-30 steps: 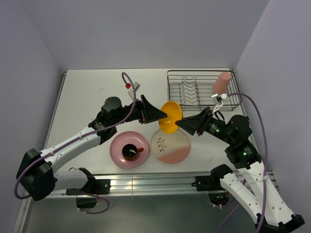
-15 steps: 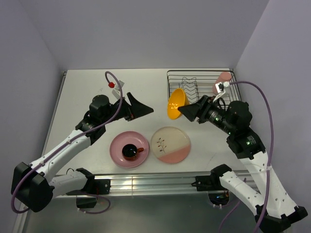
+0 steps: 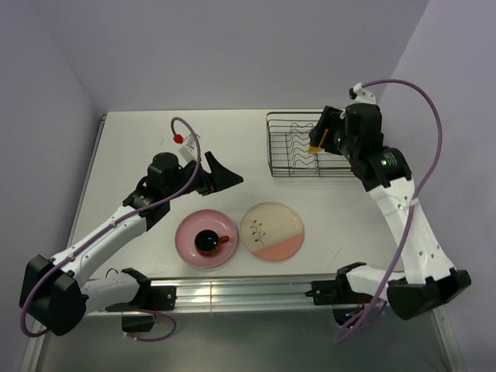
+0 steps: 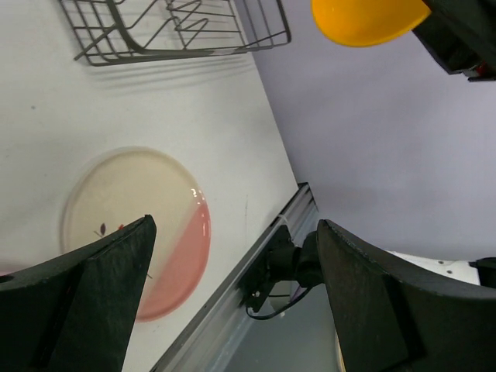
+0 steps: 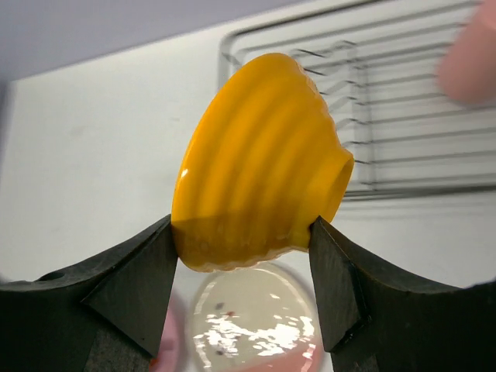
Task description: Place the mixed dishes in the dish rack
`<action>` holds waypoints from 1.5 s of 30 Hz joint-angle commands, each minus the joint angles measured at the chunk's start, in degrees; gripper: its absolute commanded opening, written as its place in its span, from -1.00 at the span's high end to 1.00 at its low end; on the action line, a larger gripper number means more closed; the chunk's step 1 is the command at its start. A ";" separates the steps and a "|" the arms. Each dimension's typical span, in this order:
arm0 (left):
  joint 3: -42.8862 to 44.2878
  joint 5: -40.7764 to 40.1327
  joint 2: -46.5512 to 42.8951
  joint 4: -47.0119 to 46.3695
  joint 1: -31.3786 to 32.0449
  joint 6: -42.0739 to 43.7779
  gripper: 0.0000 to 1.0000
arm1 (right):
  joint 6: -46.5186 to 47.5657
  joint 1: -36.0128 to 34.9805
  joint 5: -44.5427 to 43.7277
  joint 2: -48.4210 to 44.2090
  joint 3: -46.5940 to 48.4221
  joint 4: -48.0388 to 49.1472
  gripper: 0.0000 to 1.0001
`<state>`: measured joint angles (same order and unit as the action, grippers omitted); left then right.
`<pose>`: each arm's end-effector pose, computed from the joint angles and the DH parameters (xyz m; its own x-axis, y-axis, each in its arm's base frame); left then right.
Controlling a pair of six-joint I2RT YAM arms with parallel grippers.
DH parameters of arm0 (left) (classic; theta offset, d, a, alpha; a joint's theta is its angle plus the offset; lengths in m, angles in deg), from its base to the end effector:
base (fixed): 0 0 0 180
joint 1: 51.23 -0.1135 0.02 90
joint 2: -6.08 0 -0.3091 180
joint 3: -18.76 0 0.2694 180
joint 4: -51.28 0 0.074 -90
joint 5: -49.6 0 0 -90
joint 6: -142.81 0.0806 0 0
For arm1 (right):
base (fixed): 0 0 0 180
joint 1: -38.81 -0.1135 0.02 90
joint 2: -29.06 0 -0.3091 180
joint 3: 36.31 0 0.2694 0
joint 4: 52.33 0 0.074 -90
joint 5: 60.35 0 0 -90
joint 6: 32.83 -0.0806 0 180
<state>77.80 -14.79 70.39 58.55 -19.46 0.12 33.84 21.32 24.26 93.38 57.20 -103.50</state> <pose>0.2345 -0.1862 0.3355 -0.7748 -0.3638 -0.5170 0.3584 0.4210 -0.8333 0.2543 0.0722 0.4657 -0.4134 0.2831 -0.8654 -0.0571 0.9405 0.3350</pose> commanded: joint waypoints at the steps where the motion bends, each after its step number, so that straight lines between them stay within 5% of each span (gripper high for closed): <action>1: -0.29 -3.44 0.81 0.50 -0.22 3.73 -0.82 | 4.87 2.29 -10.94 5.79 6.00 -6.41 1.00; 15: -2.05 -8.20 -2.44 5.43 -0.22 7.95 -0.79 | 4.26 4.05 -26.51 29.63 23.24 -21.28 1.00; 45: -4.16 -6.98 -0.77 4.29 -0.30 9.09 -0.77 | 1.62 8.97 -31.09 52.93 32.82 -23.22 1.00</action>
<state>73.98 -22.27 69.76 64.51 -19.54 8.03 36.81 29.69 -3.34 145.07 86.57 -125.80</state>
